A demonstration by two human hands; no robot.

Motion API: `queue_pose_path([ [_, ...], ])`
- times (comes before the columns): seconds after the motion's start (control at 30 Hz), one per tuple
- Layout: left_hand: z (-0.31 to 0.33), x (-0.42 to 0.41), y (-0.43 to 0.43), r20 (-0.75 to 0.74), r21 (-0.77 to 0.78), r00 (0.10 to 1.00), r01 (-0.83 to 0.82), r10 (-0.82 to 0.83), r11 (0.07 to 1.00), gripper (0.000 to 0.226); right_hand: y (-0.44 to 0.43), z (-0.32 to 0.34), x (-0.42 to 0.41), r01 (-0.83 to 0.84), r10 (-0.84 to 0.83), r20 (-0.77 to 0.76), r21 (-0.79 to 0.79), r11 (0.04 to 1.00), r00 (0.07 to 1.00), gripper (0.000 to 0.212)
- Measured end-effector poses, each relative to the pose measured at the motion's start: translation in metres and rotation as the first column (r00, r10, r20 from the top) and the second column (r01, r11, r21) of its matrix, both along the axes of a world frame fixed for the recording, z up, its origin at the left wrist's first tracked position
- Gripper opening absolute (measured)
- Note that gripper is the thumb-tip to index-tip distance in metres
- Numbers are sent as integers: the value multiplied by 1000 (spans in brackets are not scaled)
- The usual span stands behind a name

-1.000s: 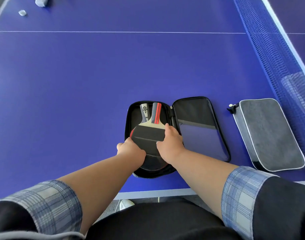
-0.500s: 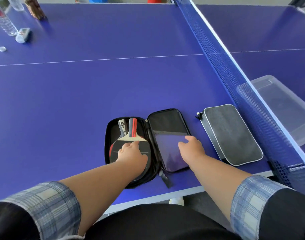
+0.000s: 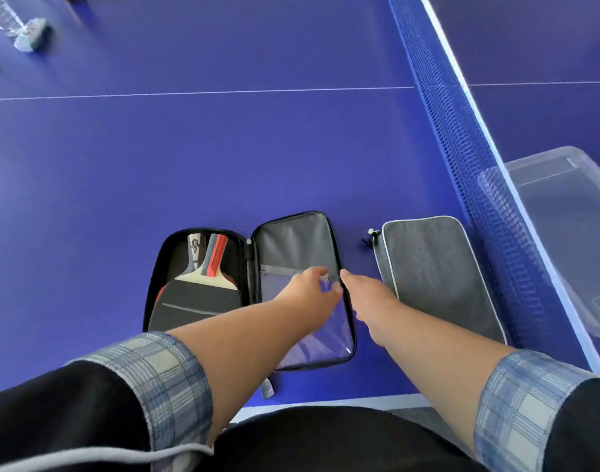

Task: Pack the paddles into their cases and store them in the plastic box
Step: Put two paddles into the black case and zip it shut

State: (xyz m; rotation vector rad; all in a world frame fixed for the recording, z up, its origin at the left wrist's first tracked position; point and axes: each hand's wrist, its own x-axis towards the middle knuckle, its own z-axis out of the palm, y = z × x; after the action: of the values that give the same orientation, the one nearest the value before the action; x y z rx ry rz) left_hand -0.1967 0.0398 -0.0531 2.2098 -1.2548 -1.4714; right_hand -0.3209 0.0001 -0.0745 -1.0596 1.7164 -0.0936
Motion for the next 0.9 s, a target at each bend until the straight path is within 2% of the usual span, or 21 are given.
queue_pose_path([
  [0.1, 22, 5, -2, -31, -59, 990, -137, 135, 989, 76, 1, 5, 7, 130, -129, 215, 10, 991, 968, 47],
  [0.13, 33, 10, 0, -28, -82, 984, -178, 177, 981, 82, 2, 8, 11, 146, -145, 277, 16, 989, 950, 48],
  [0.2, 50, 22, 5, 0, -116, 975, -220, 221, 969, 88, 7, 18, 25, 125, -115, 357, -5, 992, 927, 37],
  [0.27, 62, 36, 12, 54, -160, 974, -211, 222, 964, 77, 14, 32, 44, 62, -55, 403, -4, 998, 913, 31],
  [0.43, 82, 84, 35, 140, -274, 962, -191, 236, 943, 29, 39, 52, 97, -36, 67, 442, -78, 996, 894, 28],
  [0.5, 88, 111, 49, 100, -292, 956, -238, 277, 926, 18, 56, 54, 121, -126, 216, 388, -246, 961, 896, 15],
  [0.57, 87, 137, 65, 76, -310, 945, -281, 319, 908, 23, 68, 52, 141, -256, 376, 275, -387, 886, 885, 22],
  [0.67, 79, 173, 88, 74, -298, 924, -339, 376, 892, 31, 84, 42, 166, -491, 560, -10, -494, 717, 828, 34],
  [0.77, 57, 205, 106, 77, -226, 910, -383, 408, 896, 38, 95, 28, 181, -698, 665, -251, -421, 579, 703, 51],
  [0.9, 21, 237, 118, 142, -143, 915, -358, 377, 923, 46, 109, 10, 193, -829, 717, -418, -247, 502, 558, 67],
])
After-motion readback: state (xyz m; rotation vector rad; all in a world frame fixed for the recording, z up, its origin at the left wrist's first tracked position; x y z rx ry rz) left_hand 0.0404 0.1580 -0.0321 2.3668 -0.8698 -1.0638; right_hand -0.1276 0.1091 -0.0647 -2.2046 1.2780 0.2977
